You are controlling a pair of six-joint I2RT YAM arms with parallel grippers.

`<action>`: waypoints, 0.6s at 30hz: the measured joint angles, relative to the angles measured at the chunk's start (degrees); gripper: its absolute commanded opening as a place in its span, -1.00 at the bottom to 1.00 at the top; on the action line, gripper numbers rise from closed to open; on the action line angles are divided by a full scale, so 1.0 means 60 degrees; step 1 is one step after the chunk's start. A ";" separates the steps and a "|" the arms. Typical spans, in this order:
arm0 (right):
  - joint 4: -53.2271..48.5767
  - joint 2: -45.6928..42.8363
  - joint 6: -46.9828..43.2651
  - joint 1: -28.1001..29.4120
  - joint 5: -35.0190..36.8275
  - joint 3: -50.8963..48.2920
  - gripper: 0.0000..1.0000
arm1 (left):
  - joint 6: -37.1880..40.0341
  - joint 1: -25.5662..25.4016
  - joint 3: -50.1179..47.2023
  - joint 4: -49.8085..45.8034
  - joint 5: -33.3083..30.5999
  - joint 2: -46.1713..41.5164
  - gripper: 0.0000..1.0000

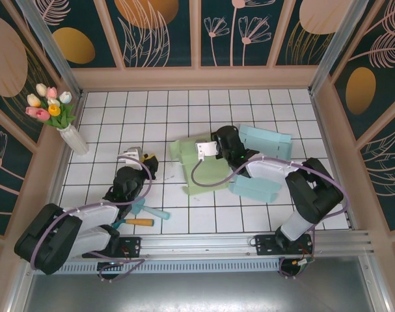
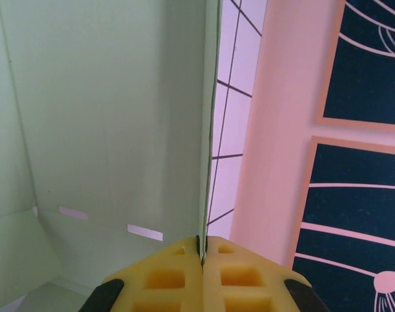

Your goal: Fold the paper box

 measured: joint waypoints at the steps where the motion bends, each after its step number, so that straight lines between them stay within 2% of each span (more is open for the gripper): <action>1: 0.0146 0.0000 -0.0073 -0.0025 -0.0040 -0.0073 -1.00 | 0.0051 0.0000 0.0000 0.0084 0.0029 0.0127 -0.28; 9: 0.0998 0.0000 -0.0605 -0.0222 -0.0342 -0.0539 -1.00 | 0.0372 0.0000 0.0149 0.0867 0.0608 0.1541 -0.29; 18: 0.2229 0.0004 -0.1290 -0.0302 -0.0583 -0.1140 -1.00 | 0.0659 0.0000 0.0594 0.1494 0.1424 0.2069 -0.30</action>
